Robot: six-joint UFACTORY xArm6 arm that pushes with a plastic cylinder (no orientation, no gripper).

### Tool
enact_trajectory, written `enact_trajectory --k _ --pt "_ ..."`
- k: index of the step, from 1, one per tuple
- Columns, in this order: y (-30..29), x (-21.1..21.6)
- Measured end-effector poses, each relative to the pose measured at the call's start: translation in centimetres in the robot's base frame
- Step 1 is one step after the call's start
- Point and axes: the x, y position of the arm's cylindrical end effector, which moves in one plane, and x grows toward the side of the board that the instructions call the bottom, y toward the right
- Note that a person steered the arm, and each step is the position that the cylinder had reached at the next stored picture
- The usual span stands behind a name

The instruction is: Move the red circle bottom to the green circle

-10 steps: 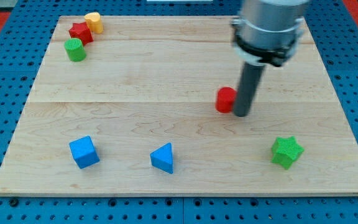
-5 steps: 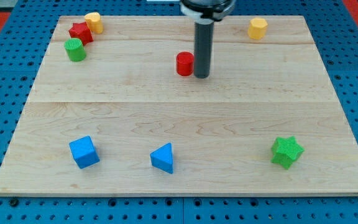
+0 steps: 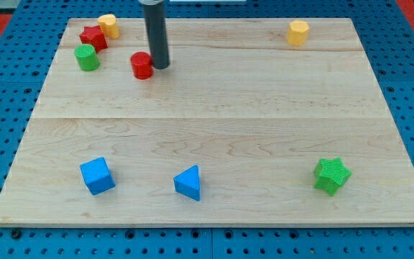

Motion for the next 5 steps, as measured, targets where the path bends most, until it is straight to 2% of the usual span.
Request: enact_trajectory --k 1,3,4,5 --pt "-2.9 1.5" --pt "-2.8 -0.1" --pt "-5.4 0.3" --pt "-7.1 2.3"
